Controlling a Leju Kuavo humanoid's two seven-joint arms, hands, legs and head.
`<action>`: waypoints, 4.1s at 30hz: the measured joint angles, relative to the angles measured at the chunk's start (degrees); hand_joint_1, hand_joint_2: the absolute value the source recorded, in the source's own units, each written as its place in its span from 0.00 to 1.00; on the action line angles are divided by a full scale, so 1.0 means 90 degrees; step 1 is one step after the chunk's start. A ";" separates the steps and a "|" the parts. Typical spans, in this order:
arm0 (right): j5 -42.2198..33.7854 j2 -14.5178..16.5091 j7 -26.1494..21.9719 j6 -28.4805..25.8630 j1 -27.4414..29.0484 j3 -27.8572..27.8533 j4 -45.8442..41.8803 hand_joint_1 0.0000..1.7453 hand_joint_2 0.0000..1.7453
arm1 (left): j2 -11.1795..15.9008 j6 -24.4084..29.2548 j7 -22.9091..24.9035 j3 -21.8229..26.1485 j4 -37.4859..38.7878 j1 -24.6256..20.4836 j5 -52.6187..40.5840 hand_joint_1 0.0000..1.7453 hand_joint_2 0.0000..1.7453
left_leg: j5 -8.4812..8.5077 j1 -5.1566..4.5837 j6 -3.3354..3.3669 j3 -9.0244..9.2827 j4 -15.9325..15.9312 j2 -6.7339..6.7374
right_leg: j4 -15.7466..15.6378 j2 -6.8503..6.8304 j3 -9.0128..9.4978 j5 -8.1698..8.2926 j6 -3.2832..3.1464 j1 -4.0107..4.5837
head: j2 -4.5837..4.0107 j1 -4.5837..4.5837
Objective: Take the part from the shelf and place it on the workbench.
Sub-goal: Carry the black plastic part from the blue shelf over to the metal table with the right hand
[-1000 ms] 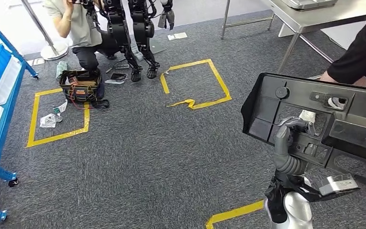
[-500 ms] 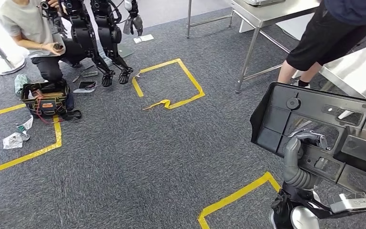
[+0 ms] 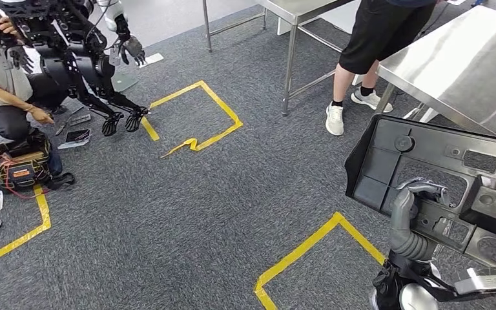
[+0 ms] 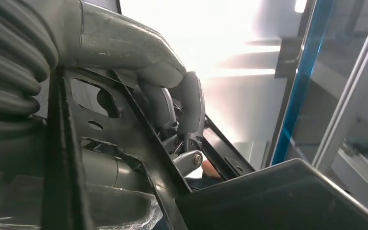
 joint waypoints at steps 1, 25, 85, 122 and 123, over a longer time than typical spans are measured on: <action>0.0000 0.0005 0.0000 0.0000 0.0011 -0.0001 -0.0003 1.00 1.00 | 0.0001 0.0001 0.0001 -0.0004 0.0000 0.0001 0.0001 0.00 1.00 | -0.0107 0.0000 -0.0004 -0.0190 0.0351 -0.0027 | 0.0001 0.0072 -0.0001 0.0002 -0.0005 0.0005 | 0.0000 -0.0001; 0.0021 0.0008 -0.0017 0.0039 0.0019 -0.0007 -0.0015 1.00 1.00 | 0.0000 0.0038 0.0041 -0.0017 -0.0002 0.0005 0.0006 0.00 1.00 | 0.0862 -0.0080 0.0138 0.0542 -0.1375 0.0644 | -0.0019 -0.0352 0.0070 -0.0065 0.0209 0.0100 | 0.0000 0.0036; 0.0104 -0.0004 0.0112 -0.0297 0.0396 0.0035 -0.0395 1.00 1.00 | -0.0494 0.0471 -0.0349 -0.0022 -0.0129 -0.0009 0.0276 0.00 1.00 | 0.0987 -0.0046 0.0250 0.0318 -0.1289 0.0059 | -0.0061 -0.0109 0.0237 -0.0164 0.0268 0.0060 | 0.0000 0.0160; 0.0163 -0.0018 0.0003 -0.0236 0.0588 -0.0014 -0.0600 1.00 1.00 | -0.0236 0.0453 0.0042 -0.0103 -0.0083 -0.0020 0.0157 0.00 1.00 | 0.0183 0.0148 -0.0110 -0.0429 0.0317 0.0009 | 0.0034 -0.0008 0.0257 -0.0284 0.0035 -0.0008 | 0.0000 0.0219; 0.0163 -0.0015 0.0002 -0.0219 0.0586 -0.0014 -0.0600 1.00 1.00 | -0.0233 0.0455 0.0056 -0.0102 -0.0083 -0.0032 0.0163 0.00 1.00 | 0.0211 0.0135 -0.0081 -0.0562 0.0493 0.0007 | 0.0034 -0.0001 0.0287 -0.0306 0.0007 0.0022 | 0.0000 0.0216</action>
